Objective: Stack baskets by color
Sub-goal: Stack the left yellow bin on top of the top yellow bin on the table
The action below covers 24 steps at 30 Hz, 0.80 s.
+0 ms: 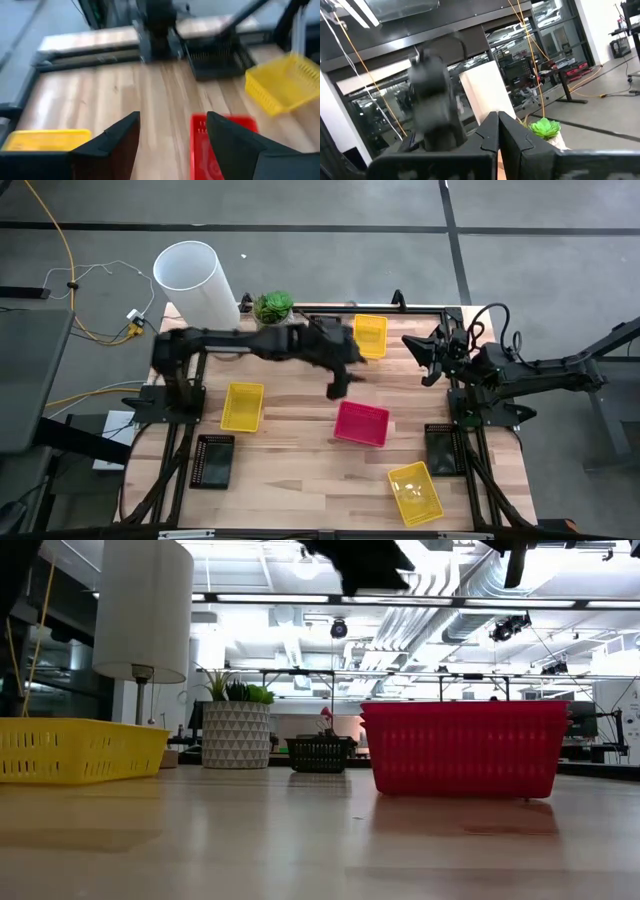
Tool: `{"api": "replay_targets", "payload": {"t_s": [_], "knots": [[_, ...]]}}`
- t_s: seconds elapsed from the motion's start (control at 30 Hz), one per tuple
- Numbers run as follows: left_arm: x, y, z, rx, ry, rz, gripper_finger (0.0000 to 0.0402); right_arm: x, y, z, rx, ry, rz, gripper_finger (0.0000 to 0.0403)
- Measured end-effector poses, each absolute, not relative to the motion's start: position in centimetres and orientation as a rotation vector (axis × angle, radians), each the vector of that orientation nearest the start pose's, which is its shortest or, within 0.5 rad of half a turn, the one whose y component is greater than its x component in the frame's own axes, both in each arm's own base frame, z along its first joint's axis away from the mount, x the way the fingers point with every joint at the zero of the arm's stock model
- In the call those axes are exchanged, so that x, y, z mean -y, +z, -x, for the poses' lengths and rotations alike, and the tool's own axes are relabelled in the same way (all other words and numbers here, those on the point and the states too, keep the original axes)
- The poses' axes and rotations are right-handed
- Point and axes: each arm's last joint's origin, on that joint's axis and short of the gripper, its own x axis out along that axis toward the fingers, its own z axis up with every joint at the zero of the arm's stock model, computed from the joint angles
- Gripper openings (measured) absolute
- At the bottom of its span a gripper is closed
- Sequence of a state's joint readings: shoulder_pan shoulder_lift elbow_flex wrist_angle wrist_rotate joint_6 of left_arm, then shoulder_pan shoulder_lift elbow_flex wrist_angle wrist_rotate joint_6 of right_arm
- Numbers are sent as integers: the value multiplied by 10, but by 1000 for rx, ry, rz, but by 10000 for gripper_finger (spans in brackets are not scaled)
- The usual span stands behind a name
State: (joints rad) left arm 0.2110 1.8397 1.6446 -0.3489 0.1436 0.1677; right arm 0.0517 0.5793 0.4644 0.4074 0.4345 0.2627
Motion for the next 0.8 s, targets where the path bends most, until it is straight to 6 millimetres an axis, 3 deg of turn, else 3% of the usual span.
{"api": "replay_targets", "payload": {"t_s": [0.17,0.3,0.5,0.8], "knots": [[-83,374,-371,-459,33,17,197,5,307,-140,330,-344,-311,0],[-66,397,-332,-349,4,58,177,5,306,-140,322,-339,-305,0],[-37,386,-275,-153,-32,143,132,4,306,-140,321,-320,-303,0],[-5,347,-205,94,29,180,43,3,306,-141,304,-303,-244,0]]}}
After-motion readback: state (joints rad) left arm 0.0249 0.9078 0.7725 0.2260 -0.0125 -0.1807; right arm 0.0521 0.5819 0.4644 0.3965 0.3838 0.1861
